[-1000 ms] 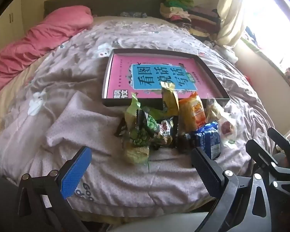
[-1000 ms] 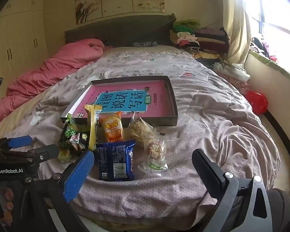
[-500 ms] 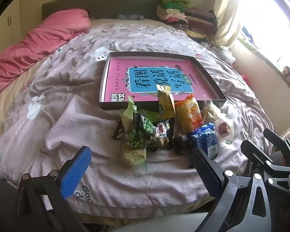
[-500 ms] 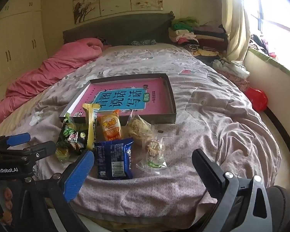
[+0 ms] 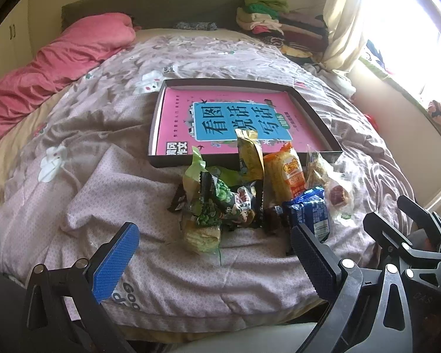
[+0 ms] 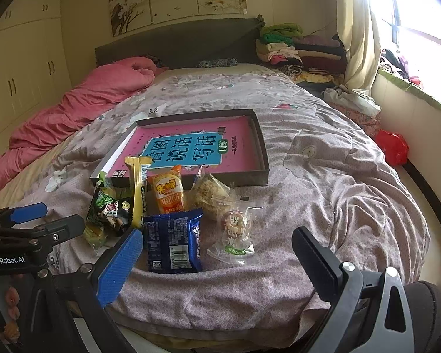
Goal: Organize snacks
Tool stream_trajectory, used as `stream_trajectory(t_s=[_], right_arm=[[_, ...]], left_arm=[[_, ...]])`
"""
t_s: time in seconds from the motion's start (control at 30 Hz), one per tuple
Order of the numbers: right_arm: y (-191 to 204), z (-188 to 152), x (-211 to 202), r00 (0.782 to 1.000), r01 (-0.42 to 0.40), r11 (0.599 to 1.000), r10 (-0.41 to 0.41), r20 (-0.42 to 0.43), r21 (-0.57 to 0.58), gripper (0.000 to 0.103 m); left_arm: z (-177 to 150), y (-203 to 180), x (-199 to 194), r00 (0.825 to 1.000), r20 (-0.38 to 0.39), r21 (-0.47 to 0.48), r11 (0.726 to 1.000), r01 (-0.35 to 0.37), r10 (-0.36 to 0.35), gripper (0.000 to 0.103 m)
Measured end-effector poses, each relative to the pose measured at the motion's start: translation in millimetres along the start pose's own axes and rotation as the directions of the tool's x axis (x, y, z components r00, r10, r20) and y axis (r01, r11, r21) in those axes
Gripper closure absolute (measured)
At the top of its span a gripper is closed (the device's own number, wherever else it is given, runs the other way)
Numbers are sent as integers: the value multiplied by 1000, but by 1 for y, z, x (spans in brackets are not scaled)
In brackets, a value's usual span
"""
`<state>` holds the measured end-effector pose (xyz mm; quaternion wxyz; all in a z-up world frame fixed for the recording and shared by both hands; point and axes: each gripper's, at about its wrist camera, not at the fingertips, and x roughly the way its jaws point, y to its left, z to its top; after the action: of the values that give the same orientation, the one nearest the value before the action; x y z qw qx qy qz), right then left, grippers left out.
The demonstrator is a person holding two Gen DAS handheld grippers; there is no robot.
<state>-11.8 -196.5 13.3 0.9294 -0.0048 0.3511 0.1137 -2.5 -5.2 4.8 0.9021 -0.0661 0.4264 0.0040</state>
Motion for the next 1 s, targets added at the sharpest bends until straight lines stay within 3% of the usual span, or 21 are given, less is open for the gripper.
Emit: stream_trajectory(t_s=[1.0], right_arm=[[-1,0,0,1000,-1,1000,2,-4,21,1]], left_arm=[[-3,-3,1,1000,-8,-3,1000,8,-8,0]])
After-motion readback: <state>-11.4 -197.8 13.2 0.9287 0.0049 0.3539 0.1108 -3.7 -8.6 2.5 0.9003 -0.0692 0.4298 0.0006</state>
